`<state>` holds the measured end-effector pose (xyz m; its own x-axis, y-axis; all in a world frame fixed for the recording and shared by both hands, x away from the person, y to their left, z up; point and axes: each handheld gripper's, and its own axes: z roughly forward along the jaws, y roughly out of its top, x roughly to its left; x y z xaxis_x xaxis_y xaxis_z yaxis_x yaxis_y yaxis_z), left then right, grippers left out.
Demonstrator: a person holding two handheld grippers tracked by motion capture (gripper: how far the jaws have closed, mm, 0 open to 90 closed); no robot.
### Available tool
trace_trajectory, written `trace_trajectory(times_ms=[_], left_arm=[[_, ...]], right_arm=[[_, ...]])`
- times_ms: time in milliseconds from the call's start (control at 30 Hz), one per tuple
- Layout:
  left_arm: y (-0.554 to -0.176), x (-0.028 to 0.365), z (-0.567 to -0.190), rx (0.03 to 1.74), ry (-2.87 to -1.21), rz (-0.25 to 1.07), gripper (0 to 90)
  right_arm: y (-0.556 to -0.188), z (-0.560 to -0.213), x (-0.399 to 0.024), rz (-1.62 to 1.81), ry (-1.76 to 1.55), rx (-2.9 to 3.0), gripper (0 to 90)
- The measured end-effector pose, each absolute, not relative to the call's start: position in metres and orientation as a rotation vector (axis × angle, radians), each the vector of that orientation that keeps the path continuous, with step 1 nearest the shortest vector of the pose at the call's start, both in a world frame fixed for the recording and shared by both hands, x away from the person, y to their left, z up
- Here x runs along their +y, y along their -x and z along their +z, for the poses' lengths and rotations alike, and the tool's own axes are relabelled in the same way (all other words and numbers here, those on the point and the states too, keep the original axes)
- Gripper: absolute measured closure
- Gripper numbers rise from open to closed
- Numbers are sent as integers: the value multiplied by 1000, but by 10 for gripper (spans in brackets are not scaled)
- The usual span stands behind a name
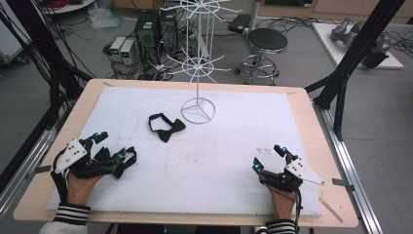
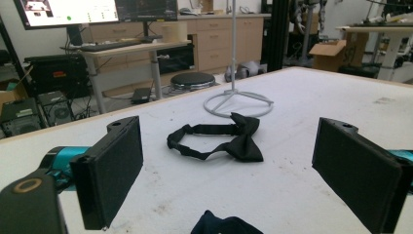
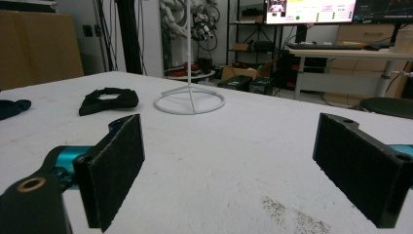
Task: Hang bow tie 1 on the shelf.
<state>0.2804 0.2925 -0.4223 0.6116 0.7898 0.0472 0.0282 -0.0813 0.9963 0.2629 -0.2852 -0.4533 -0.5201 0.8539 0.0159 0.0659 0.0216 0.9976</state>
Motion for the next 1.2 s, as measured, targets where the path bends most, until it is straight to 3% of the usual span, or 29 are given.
trace_trajectory(times_ms=[500, 1200], left_arm=[[-287, 303, -386, 633, -1707, 688, 117], [-301, 314, -380, 541, -2047, 594, 122]], right_arm=[[-263, -453, -284, 1565, -953, 1664, 110], [-262, -453, -284, 1563, -956, 1662, 110]])
